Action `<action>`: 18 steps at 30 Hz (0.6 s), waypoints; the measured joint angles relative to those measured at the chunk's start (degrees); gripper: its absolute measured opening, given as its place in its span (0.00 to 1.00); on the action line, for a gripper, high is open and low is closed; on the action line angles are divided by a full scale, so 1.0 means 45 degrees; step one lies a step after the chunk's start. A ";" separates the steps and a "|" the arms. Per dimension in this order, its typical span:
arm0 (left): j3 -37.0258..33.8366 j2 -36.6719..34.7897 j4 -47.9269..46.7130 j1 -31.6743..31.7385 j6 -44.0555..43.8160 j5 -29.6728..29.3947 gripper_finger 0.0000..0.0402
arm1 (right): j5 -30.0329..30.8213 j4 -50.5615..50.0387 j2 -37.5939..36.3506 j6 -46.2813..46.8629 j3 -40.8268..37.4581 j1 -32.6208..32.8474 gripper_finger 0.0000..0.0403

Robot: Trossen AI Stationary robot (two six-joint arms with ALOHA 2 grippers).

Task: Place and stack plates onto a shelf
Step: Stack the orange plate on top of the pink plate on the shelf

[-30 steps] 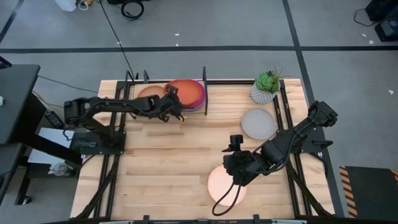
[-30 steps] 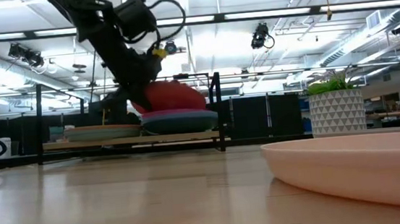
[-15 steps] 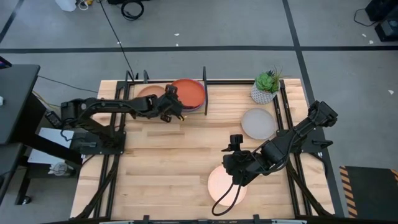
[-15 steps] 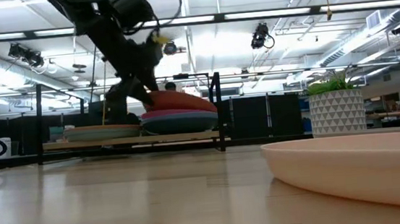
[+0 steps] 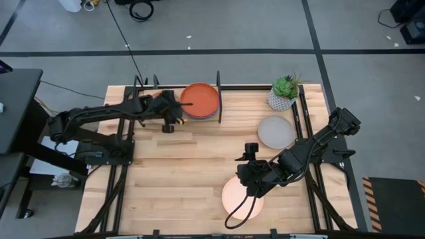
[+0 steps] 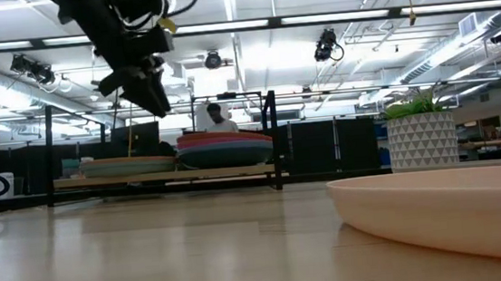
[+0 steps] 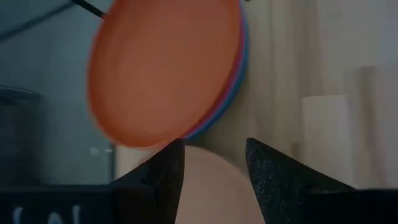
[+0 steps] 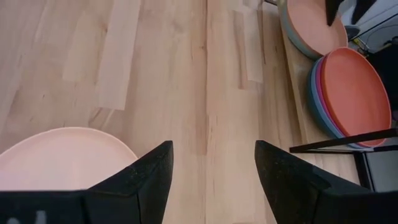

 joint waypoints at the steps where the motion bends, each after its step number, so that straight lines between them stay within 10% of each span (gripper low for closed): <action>1: 0.0000 0.0111 -0.0022 0.0066 -0.0137 0.0270 0.44 | 0.0002 0.0048 0.0000 -0.0005 -0.0028 0.0002 0.58; 18: -0.2806 0.0496 0.5464 0.1148 0.1525 -0.0395 0.44 | -0.0092 0.0450 0.0000 -0.0079 -0.0743 -0.0065 0.58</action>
